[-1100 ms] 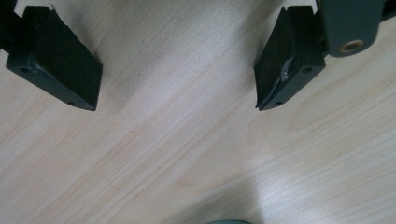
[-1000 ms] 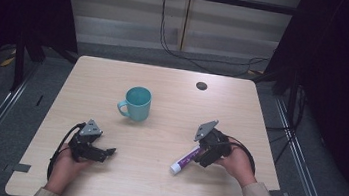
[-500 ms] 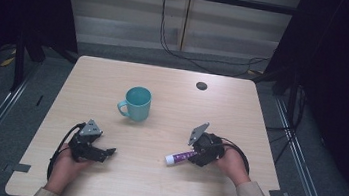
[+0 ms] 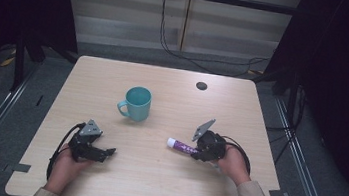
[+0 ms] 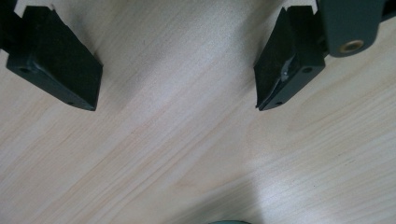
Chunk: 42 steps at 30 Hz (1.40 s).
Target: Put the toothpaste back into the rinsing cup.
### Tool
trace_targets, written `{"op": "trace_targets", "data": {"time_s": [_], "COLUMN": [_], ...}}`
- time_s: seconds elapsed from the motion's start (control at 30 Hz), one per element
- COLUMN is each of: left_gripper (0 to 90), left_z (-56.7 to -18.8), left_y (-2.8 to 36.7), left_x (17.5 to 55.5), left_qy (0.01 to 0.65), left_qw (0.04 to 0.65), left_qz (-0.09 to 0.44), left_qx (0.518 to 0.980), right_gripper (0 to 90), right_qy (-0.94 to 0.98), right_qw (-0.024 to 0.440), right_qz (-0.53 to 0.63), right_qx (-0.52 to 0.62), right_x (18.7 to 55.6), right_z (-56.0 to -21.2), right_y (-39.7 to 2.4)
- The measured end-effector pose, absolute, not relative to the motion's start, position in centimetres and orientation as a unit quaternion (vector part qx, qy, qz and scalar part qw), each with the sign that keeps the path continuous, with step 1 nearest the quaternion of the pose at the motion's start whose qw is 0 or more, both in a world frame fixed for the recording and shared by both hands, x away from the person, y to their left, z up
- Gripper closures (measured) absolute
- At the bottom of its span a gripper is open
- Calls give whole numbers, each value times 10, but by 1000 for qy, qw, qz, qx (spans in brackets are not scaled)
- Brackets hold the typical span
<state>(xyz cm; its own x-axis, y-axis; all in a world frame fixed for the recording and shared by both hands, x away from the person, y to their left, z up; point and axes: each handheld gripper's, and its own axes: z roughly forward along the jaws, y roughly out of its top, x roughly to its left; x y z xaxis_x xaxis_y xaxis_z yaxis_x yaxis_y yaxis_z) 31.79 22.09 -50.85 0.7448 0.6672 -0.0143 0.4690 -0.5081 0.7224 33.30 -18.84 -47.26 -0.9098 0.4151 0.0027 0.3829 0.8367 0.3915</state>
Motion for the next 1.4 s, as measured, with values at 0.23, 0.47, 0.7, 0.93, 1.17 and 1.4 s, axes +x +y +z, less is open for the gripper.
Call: {"op": "trace_targets", "data": {"time_s": [0.23,0.47,0.7,0.93,1.17,1.4], "left_gripper": [151,195,200,203,205,227], "left_z": [-508,-502,-488,-473,-463,-457], "left_y": [223,219,204,174,156,139], "left_x": [318,317,315,316,317,317], "left_qy": [322,312,278,220,191,160], "left_qw": [371,356,349,315,302,278], "left_qz": [129,129,129,114,106,89], "left_qx": [862,871,885,916,928,943], "right_gripper": [755,755,755,754,754,754], "right_qy": [954,954,955,958,961,965], "right_qw": [49,55,59,59,56,51], "right_qz": [210,208,206,204,202,193], "right_qx": [209,210,204,191,181,171], "right_x": [330,326,323,323,322,321], "right_z": [-465,-454,-448,-442,-440,-437], "right_y": [-194,-198,-197,-192,-185,-176]}}
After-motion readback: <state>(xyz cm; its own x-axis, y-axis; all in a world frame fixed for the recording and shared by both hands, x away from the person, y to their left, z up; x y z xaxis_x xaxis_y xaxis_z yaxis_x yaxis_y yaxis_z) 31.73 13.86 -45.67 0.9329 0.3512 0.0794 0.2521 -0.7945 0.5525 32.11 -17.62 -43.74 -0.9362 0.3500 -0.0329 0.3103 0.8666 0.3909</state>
